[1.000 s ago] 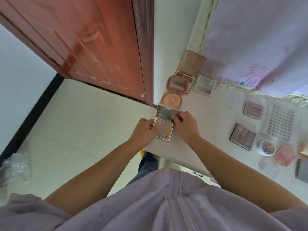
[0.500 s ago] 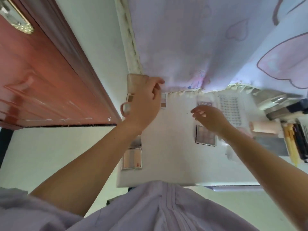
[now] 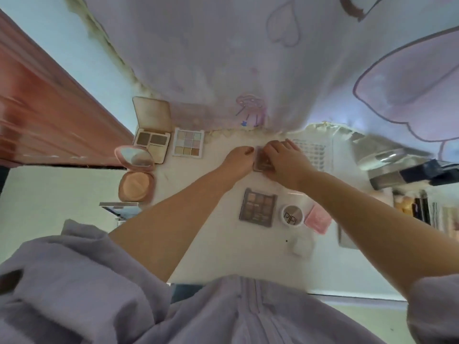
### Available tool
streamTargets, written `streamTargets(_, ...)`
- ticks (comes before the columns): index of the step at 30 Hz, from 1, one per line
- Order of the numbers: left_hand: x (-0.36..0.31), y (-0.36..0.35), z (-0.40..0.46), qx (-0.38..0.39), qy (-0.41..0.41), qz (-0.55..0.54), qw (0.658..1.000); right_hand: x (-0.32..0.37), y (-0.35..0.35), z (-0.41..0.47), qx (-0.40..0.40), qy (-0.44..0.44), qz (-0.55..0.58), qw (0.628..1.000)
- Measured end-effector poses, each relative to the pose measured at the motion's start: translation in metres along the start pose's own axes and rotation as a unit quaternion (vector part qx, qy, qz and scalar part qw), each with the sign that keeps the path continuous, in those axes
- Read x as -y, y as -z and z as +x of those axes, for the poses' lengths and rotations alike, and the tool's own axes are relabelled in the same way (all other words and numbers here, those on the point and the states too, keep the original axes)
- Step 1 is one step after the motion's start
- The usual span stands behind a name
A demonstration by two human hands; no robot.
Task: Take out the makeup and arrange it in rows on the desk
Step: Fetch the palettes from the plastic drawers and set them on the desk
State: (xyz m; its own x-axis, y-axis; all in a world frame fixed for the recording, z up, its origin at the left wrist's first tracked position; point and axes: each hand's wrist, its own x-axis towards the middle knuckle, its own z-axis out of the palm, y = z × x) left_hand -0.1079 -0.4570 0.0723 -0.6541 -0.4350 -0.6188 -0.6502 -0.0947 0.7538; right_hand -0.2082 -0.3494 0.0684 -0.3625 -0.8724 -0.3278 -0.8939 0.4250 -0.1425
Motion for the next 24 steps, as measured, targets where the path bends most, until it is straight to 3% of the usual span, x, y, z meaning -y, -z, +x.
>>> streamTargets(3, 0.0, -0.001, -0.007, -0.017, 0.079, -0.217, 0.973, -0.003, 0.005, -0.005, -0.027, 0.027, 0.107, 0.994)
streamTargets(7, 0.005, 0.004, -0.032, 0.137, 0.1, -0.388, 0.906, 0.007, 0.017, -0.017, -0.078, 0.066, 0.237, 0.966)
streamTargets(14, 0.004, 0.013, -0.066, 0.173, 0.07, -0.481, 0.857, 0.029, 0.038, -0.033, -0.091, 0.092, 0.328, 0.936)
streamTargets(18, 0.012, 0.023, -0.085, 0.18, 0.066, -0.531, 0.825, 0.048, 0.051, -0.039, -0.077, 0.12, 0.309, 0.94)
streamTargets(21, 0.02, 0.032, -0.096, 0.18, 0.059, -0.537, 0.822, 0.065, 0.054, -0.042, -0.074, 0.129, 0.268, 0.952)
streamTargets(24, 0.027, 0.044, -0.108, 0.189, 0.057, -0.533, 0.823, 0.081, 0.062, -0.045, -0.078, 0.114, 0.322, 0.937)
